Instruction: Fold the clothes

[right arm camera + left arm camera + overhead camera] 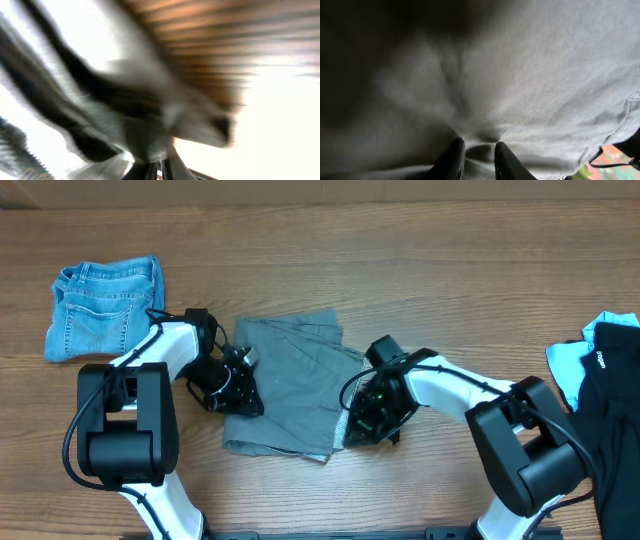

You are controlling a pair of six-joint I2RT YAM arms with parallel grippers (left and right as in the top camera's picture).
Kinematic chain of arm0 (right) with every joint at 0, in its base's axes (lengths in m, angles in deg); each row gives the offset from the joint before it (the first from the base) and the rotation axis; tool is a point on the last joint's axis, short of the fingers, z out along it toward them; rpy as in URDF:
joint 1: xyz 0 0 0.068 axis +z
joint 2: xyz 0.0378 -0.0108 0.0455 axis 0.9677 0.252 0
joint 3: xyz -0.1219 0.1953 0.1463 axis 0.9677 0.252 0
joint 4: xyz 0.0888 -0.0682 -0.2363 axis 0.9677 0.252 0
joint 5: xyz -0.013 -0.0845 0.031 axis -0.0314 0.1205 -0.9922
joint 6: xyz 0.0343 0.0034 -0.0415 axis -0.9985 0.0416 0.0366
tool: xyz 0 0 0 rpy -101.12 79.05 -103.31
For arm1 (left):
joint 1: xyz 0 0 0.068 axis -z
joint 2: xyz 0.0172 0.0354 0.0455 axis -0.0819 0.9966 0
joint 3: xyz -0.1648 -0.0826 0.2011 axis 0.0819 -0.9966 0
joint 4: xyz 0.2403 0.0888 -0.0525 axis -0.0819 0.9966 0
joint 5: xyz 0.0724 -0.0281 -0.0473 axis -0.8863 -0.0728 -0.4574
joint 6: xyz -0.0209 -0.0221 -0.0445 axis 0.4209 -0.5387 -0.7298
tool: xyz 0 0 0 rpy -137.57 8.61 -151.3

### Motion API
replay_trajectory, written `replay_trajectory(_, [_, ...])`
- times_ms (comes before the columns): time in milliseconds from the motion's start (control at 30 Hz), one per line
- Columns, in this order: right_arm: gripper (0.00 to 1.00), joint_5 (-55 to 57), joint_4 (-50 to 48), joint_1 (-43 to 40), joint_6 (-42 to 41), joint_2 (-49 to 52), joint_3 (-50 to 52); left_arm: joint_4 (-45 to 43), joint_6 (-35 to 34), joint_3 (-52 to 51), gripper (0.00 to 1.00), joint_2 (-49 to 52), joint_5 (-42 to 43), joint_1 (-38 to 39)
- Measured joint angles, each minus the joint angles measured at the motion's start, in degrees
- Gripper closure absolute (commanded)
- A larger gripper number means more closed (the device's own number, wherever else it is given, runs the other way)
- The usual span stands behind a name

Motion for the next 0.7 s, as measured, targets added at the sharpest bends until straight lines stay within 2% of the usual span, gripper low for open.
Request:
replay_trajectory(267, [0.92, 3.39, 3.89, -2.93, 9.29, -4.42, -2.14, 7.52, -0.61, 12.31, 0.80, 0.00, -2.27, -0.42])
replay_trajectory(333, [0.92, 3.98, 2.97, -2.93, 10.80, -8.48, -4.63, 8.28, -0.61, 15.23, 0.74, 0.00, -2.34, -0.42])
replay_trajectory(400, [0.91, 4.31, 0.98, -2.91, 11.56, -11.26, -6.69, 9.18, -0.74, 16.98, 0.64, 0.00, -2.80, -0.42])
replay_trajectory(500, [0.91, 4.24, -2.25, -2.91, 12.37, -13.97, -8.87, 9.18, -1.27, 17.97, 0.41, 0.00, -4.74, -0.81])
replay_trajectory(700, [0.86, 3.50, -4.13, -2.58, 12.70, -14.36, -9.40, 8.66, -2.60, 18.01, 0.28, 0.00, -11.85, -2.49])
